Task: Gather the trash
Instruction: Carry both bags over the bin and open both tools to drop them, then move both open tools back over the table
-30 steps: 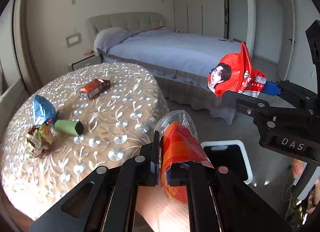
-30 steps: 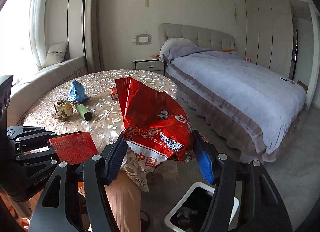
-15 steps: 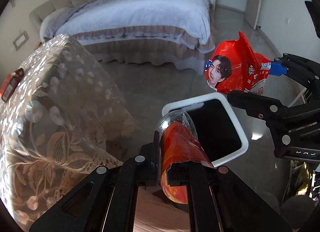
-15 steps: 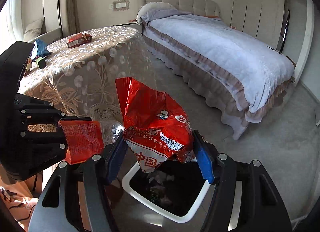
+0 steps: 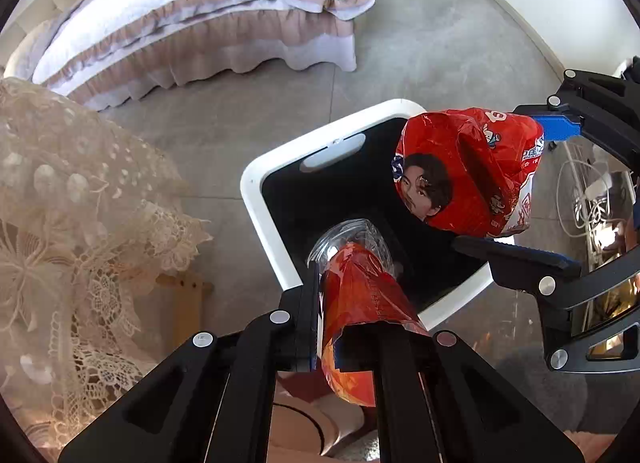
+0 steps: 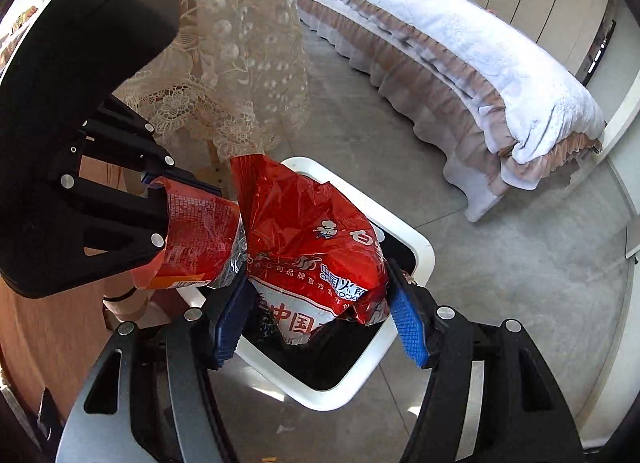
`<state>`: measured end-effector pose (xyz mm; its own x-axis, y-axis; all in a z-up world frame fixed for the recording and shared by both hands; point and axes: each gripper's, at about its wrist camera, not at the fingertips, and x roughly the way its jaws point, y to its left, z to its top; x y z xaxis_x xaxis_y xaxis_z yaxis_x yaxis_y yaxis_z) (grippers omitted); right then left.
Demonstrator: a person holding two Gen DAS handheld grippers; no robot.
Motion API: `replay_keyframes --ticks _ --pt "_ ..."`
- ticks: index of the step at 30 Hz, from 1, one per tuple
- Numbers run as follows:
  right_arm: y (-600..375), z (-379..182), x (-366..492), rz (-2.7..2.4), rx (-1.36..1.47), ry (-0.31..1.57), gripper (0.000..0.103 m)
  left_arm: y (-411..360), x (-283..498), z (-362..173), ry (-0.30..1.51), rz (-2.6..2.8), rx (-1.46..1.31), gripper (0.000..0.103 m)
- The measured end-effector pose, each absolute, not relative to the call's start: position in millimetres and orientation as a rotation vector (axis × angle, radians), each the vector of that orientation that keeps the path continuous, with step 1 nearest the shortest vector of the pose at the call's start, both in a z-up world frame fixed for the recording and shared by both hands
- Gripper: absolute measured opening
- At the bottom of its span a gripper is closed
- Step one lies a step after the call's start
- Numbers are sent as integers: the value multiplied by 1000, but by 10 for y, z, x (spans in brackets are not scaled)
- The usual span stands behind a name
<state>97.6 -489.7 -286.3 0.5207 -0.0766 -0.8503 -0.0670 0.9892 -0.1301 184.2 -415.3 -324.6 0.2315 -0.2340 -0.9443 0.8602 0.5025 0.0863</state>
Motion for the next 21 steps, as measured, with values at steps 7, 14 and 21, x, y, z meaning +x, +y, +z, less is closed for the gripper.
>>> replay_keyframes --ticks 7,14,21 --pt "-4940 -3202 961 4 -280 1120 89 -4335 1981 -3542 1214 -904 704 94" --pt "-5033 -3294 884 -14 -287 1166 98 -4451 1897 -3601 1185 -947 741 98" --pt "-5057 -3172 876 -64 -300 1118 98 -4366 1870 -3371 1148 -886 726 98"
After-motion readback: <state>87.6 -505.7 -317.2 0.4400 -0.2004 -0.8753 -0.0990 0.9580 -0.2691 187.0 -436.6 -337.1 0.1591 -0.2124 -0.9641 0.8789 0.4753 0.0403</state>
